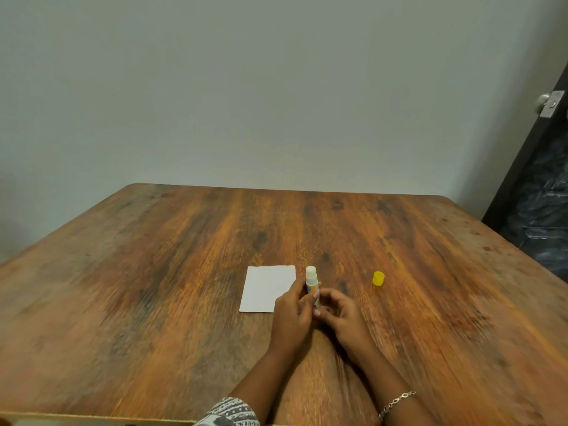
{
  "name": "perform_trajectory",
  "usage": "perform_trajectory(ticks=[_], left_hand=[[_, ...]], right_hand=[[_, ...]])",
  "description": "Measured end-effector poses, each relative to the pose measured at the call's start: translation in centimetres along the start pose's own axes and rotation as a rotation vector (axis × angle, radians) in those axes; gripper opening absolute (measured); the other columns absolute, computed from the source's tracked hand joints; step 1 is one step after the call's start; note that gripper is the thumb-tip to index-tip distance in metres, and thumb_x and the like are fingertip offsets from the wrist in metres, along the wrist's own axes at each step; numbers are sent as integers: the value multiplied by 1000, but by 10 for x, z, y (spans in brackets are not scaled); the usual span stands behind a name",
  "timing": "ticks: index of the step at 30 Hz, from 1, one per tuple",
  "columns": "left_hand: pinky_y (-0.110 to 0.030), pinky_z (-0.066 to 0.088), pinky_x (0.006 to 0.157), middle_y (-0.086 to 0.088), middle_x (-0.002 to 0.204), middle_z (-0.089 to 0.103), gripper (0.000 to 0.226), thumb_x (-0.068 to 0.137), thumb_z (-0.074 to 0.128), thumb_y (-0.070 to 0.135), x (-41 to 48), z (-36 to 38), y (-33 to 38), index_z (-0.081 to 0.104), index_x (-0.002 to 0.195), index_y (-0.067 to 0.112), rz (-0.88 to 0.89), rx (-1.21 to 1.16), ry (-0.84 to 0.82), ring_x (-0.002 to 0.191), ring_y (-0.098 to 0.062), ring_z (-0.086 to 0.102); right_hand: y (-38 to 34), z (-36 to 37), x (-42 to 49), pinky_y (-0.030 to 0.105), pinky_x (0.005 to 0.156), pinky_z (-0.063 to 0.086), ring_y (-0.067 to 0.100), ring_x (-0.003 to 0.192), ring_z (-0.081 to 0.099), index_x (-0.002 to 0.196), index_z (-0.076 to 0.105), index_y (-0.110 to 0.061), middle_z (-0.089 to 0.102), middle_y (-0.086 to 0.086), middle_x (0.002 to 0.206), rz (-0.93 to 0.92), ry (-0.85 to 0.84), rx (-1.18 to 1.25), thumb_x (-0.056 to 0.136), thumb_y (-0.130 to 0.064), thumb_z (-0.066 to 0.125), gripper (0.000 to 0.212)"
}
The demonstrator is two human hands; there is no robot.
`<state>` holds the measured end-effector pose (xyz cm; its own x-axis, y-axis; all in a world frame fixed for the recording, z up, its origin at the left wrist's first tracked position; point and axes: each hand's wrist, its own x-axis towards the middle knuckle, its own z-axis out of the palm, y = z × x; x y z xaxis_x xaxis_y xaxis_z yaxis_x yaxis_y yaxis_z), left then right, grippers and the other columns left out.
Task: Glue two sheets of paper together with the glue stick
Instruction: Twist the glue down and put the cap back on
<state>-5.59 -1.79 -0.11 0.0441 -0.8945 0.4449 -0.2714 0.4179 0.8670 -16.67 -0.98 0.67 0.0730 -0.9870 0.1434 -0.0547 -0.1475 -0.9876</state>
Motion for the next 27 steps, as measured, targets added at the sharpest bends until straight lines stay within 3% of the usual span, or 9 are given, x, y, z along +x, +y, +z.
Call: perform_trajectory(ticks=[5,10,13,16,18,21,27], left_hand=[[-6,46,70,36,78,62,20,93,51,13,1,0,-4,57,107,27,19,61,-53,82,15,59],[-7,47,70,20,88,60,23,92,51,16,0,-1,-3,57,114,16,40,65,-63,81,17,57],[-21,52,72,10,91,65,30,90,46,27,-1,-1,0,57,115,16,36,68,-54,78,8,60],[-30,52,68,-4,87,70,28,88,44,28,-2,-1,2,58,106,12,54,84,-58,73,-6,63],[-19,50,65,-6,88,70,28,88,43,28,-4,0,4,59,104,11,77,95,-77,71,0,60],[-4,44,66,-3,93,69,22,92,48,23,-4,0,4,58,109,12,91,109,-97,76,7,57],[-7,42,66,-3,94,68,25,93,44,29,-4,0,1,57,107,13,120,183,-72,79,-6,60]], right_hand=[[0,-1,0,17,70,51,2,84,65,96,64,-26,69,-5,92,-18,-13,-134,79,11,58,41],[-2,8,1,11,56,43,0,60,51,84,59,-28,55,-1,75,-58,45,-232,78,9,58,37],[-4,7,-2,10,65,47,3,75,63,96,64,-18,66,-4,85,-51,3,-210,81,8,56,31],[-6,0,-4,18,69,53,8,88,68,103,65,-10,73,-4,90,17,-58,-49,82,11,53,32],[-6,1,-5,19,71,54,12,88,69,99,67,-13,73,-3,90,5,-24,-85,80,11,56,33],[-8,5,-6,15,68,51,5,79,66,92,64,-23,70,-3,86,-37,22,-204,78,9,59,36],[-10,2,-9,13,71,52,3,87,67,92,64,-27,70,-10,89,5,-38,-150,82,10,54,39]])
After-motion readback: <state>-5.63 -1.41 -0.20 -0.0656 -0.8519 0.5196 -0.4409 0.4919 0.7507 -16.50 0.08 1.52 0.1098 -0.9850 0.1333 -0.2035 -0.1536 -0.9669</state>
